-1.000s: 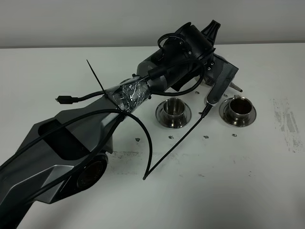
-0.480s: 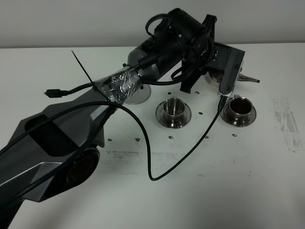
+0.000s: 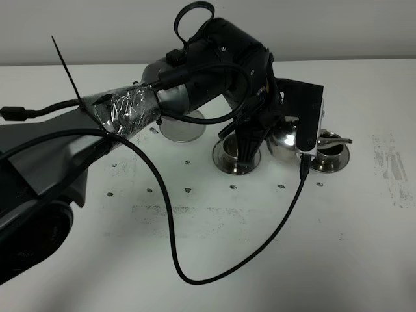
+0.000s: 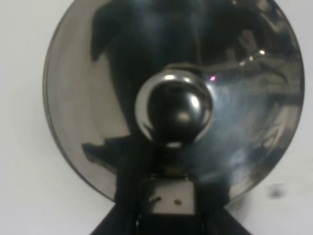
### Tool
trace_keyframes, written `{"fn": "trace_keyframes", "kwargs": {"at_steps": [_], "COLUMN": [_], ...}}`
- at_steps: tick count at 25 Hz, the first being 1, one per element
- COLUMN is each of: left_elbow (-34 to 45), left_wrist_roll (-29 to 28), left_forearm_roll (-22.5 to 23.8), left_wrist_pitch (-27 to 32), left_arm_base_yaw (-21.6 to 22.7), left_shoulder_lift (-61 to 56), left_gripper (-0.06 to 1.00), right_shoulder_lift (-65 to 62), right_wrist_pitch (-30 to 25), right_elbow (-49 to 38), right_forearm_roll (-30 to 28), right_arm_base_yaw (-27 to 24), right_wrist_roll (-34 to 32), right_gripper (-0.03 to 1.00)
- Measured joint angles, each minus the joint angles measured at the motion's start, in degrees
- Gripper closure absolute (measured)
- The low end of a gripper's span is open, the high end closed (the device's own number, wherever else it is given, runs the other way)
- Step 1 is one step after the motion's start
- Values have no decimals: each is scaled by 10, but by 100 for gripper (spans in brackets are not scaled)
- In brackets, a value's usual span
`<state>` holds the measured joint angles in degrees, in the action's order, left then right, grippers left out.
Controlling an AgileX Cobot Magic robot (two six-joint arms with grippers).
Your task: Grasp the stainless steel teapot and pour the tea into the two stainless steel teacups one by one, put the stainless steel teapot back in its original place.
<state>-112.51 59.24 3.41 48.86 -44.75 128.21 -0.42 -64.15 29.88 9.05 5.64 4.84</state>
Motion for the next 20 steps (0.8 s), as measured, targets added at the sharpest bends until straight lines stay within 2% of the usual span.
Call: {"fn": "trace_keyframes", "kwargs": {"at_steps": [6, 13, 16, 20], "left_elbow": [65, 76, 87, 139], "left_wrist_roll": [-49, -144, -160, -160], "left_forearm_roll": [-38, -61, -62, -64], "left_wrist_pitch": [-13, -17, -23, -46], "left_arm_base_yaw": [-7, -12, -12, -12], "left_shoulder_lift": [-29, -31, -32, -42], "left_gripper": [75, 75, 75, 75], "right_shoulder_lift": [0, 0, 0, 0], "right_wrist_pitch": [0, 0, 0, 0], "right_elbow": [0, 0, 0, 0], "right_forearm_roll": [0, 0, 0, 0], "right_arm_base_yaw": [0, 0, 0, 0], "right_wrist_roll": [0, -1, -1, -1], "right_gripper": [54, 54, 53, 53]}}
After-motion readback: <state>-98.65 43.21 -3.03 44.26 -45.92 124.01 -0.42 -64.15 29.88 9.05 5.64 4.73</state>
